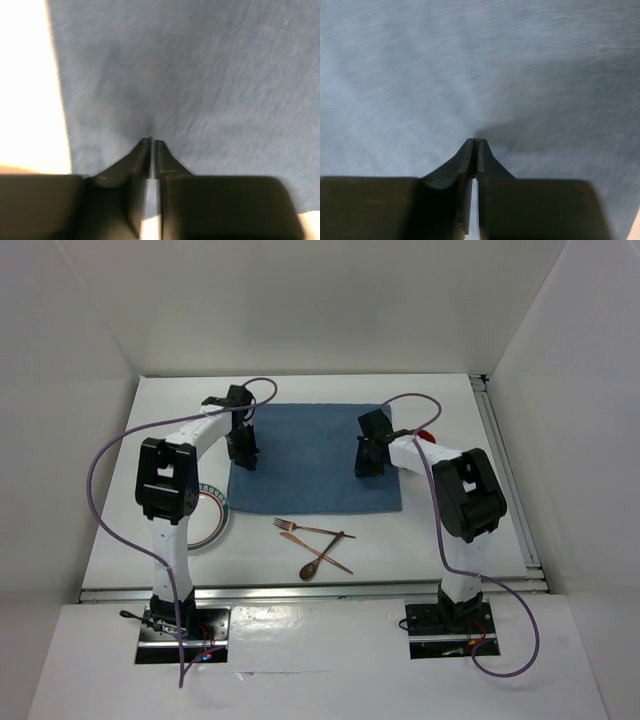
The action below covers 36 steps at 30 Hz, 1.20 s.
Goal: Set the dinner table for one person
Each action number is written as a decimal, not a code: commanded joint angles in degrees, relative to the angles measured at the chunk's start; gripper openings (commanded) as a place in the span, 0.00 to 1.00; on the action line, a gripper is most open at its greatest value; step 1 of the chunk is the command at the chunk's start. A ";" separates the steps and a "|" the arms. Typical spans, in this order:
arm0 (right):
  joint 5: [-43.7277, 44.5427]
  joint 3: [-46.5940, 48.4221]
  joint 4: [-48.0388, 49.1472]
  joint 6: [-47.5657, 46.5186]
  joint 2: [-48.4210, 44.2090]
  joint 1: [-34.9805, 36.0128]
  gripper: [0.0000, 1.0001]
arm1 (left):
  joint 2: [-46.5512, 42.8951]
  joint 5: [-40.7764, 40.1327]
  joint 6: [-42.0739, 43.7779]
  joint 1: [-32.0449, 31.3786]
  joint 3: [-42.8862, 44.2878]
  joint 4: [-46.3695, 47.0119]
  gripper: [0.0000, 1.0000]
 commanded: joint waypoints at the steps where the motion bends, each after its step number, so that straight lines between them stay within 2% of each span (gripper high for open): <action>1: -0.07 0.73 1.45 -2.01 -8.97 2.37 0.13 | -9.52 -5.12 -1.90 0.31 3.39 -5.26 0.31; 2: -0.07 0.73 1.46 -2.01 -11.42 3.15 0.21 | -10.92 -6.26 -2.59 0.31 3.39 -5.96 0.38; 3: -0.94 1.42 2.07 -2.53 -12.49 3.68 0.38 | -12.16 -6.96 -2.60 0.31 3.39 -7.27 0.45; 4: -0.95 1.43 2.08 -2.54 -14.33 3.69 0.45 | -14.87 -7.93 -3.21 0.31 3.39 -7.98 0.59; 6: -2.60 1.96 2.08 -3.15 -15.74 4.91 0.52 | -17.95 -9.34 -3.82 1.35 1.21 -9.39 0.72; 7: -3.14 1.96 2.08 -3.76 -16.36 4.92 0.59 | -19.80 -9.34 -4.61 2.06 -0.46 -9.39 0.76; 10: -5.69 0.64 2.08 -3.77 -18.38 6.33 0.68 | -29.98 -6.80 -7.85 6.36 -11.87 -8.34 0.77; 11: -5.69 0.12 2.08 -3.77 -19.34 6.93 0.71 | -33.14 -6.79 -9.18 8.98 -15.47 -7.21 0.80; 12: -6.30 -1.46 2.08 -3.77 -19.88 6.94 0.73 | -39.61 -5.66 -10.67 10.49 -22.73 -7.20 0.85; 14: -7.45 -3.05 2.77 -3.77 -20.75 7.64 0.76 | -46.06 -4.17 -16.19 15.04 -29.80 -6.67 0.94; 15: -8.06 -4.36 3.30 -3.25 -21.54 7.64 0.78 | -49.23 -3.20 -17.79 16.55 -36.27 -6.67 0.97; 16: -8.93 -4.37 3.31 -3.24 -21.55 8.17 0.79 | -55.18 -1.28 -20.15 17.78 -39.12 -5.97 1.00; 18: -9.64 -5.07 3.31 -3.24 -21.55 8.17 0.80 | -60.40 -0.73 -22.54 20.33 -46.49 -5.44 1.00; 20: -10.53 -5.60 3.31 -3.24 -21.55 8.17 0.81 | -65.49 2.34 -23.95 22.09 -50.30 -4.74 1.00; 22: -11.05 -5.60 3.31 -3.85 -21.55 8.69 0.82 | -66.92 2.87 -25.53 23.85 -54.25 -4.21 1.00; 25: -12.20 -5.60 2.78 -4.38 -21.02 8.70 0.83 | -66.93 4.45 -25.54 26.40 -57.25 -2.71 1.00; 31: -11.67 -5.08 2.16 -5.52 -21.02 8.70 0.84 | -66.93 7.88 -29.84 27.63 -63.67 2.03 1.00; 34: -11.67 -4.55 1.11 -5.53 -21.02 8.70 0.84 | -66.31 7.36 -30.90 27.64 -65.86 4.30 1.00; 36: -11.67 -4.02 1.11 -5.53 -21.02 8.70 0.84 | -64.82 5.95 -31.60 27.64 -67.53 6.85 0.96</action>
